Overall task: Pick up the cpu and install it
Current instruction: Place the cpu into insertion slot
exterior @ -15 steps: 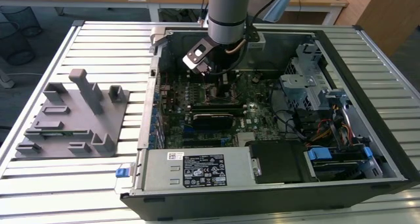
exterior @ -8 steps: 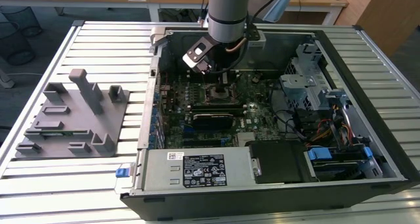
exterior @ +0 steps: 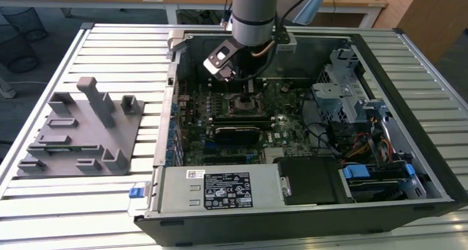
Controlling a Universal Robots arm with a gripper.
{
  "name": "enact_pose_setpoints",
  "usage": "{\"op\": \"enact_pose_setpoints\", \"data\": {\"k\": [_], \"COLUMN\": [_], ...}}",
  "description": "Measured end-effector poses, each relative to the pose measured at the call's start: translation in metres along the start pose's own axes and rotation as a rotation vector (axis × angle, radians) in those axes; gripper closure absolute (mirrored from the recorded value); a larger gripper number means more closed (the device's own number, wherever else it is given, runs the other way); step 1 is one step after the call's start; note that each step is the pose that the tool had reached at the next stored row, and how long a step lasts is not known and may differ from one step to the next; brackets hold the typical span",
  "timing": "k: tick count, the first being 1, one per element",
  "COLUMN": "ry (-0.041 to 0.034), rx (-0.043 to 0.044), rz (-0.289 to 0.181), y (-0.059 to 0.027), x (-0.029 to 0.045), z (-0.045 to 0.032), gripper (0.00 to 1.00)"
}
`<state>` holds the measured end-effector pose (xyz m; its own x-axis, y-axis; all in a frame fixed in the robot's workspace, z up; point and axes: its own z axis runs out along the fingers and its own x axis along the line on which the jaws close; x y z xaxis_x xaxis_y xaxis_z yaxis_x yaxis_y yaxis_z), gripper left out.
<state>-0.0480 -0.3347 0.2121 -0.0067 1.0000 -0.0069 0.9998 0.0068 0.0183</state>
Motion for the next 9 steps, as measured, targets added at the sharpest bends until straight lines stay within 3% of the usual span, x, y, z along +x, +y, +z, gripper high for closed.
{"op": "enact_pose_setpoints", "data": {"k": [9], "ry": [0.0002], "rx": [0.0003], "rz": [0.0], "y": [0.0001], "x": [0.0], "z": [-0.0031], "gripper": [0.89]}}
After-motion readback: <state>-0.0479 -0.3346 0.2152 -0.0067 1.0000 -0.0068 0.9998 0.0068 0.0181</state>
